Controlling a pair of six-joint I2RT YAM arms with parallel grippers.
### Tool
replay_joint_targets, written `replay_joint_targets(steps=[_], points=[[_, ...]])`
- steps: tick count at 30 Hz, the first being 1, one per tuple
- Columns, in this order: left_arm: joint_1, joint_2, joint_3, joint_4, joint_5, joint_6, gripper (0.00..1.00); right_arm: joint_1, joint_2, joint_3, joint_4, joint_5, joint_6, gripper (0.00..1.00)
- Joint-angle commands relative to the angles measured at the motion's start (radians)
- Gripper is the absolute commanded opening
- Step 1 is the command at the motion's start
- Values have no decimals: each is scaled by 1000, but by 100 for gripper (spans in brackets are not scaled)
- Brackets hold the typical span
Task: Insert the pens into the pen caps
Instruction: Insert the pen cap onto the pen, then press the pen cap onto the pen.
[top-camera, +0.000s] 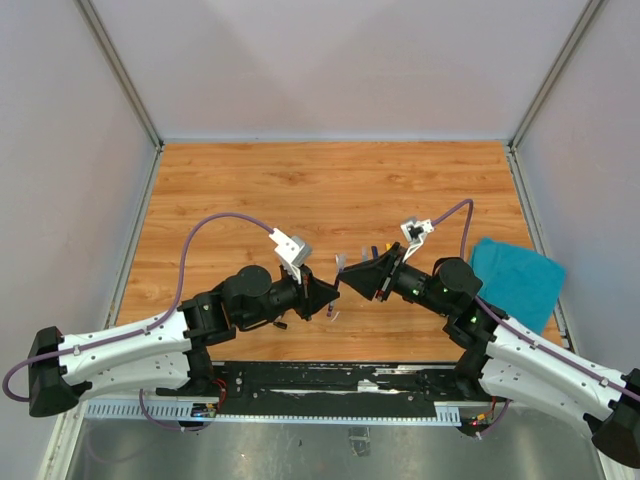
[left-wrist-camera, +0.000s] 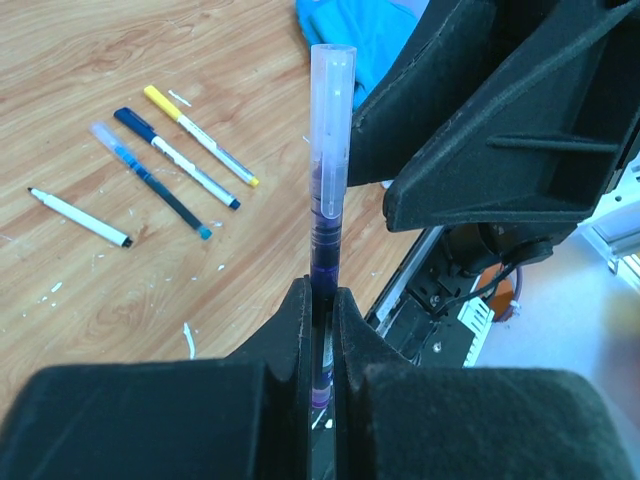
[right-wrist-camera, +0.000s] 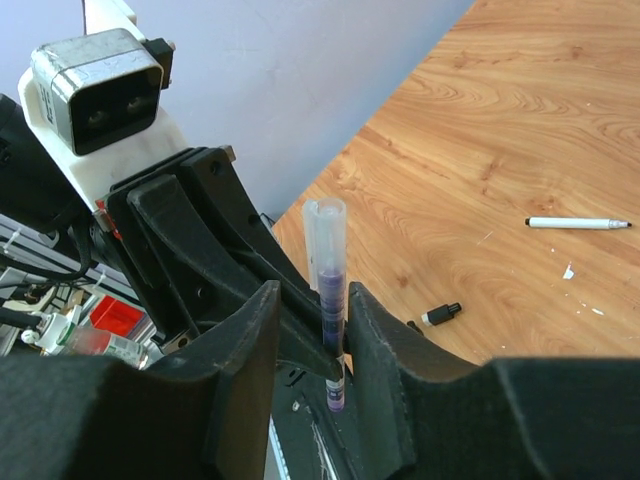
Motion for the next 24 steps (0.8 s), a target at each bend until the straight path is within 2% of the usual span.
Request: replay_joint_targets(steps=[1,4,7,24], points=[[-4,-18,4,35,-16,14,1,-6,-12,-2,-6,-37,-32,37],[-4,-22,1,37,-18,12,1,-6,-24,-2,-34,-28,-47,43],[-4,-31,-2,45,-17,10,1,-6,-29,-14,-34,-21,-46,45],[-4,-21,2,51,-8,9,0,-5,67,-23,90,-97,-22,30]])
